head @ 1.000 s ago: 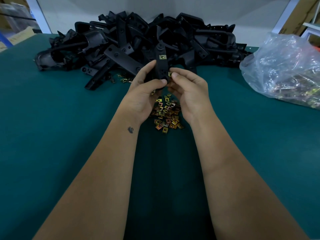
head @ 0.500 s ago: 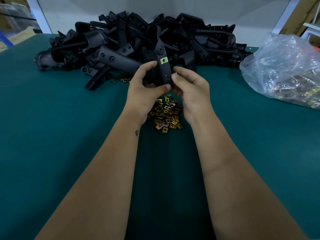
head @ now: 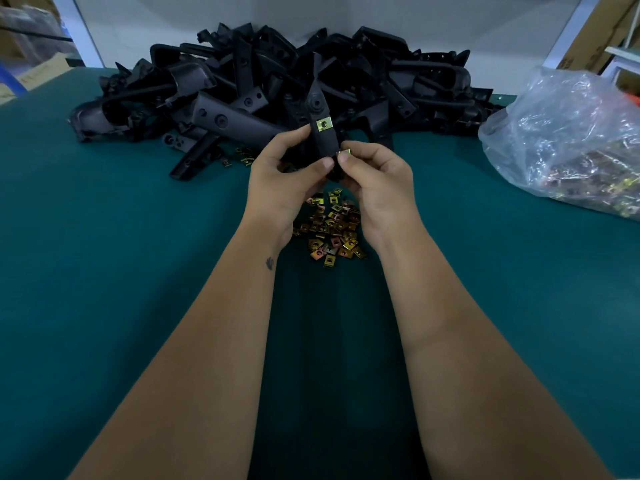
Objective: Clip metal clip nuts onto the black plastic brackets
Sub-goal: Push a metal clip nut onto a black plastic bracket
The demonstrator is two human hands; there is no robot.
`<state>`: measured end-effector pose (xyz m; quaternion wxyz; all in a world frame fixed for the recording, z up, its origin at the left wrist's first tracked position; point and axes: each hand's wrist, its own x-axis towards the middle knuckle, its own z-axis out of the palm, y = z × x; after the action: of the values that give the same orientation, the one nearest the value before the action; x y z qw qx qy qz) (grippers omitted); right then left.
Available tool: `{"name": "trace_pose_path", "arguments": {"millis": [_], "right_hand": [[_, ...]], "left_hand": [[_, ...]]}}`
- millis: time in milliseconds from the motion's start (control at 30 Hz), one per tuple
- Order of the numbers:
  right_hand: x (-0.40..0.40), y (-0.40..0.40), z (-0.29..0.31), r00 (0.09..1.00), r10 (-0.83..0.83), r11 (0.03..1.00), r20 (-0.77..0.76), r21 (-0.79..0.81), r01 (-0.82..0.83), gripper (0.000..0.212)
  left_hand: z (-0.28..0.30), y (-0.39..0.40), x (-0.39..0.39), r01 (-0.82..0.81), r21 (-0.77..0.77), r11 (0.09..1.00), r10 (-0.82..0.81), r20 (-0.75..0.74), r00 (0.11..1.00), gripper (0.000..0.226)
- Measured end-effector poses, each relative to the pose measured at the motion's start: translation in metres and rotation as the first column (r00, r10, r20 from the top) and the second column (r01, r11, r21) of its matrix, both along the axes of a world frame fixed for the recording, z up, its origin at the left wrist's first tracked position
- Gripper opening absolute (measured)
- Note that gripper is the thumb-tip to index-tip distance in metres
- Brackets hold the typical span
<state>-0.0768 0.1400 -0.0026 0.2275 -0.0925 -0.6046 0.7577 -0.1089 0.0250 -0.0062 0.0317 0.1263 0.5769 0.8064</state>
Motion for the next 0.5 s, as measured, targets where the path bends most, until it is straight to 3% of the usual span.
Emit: {"name": "trace_pose_path", "arguments": {"millis": [500], "right_hand": [[0.0027, 0.0037, -0.0023, 0.998, 0.03, 0.989, 0.052, 0.144, -0.037, 0.014]], "left_hand": [[-0.002, -0.0056, 0.0014, -0.017, -0.04, 0.999, 0.018, 0.037, 0.999, 0.042]]}}
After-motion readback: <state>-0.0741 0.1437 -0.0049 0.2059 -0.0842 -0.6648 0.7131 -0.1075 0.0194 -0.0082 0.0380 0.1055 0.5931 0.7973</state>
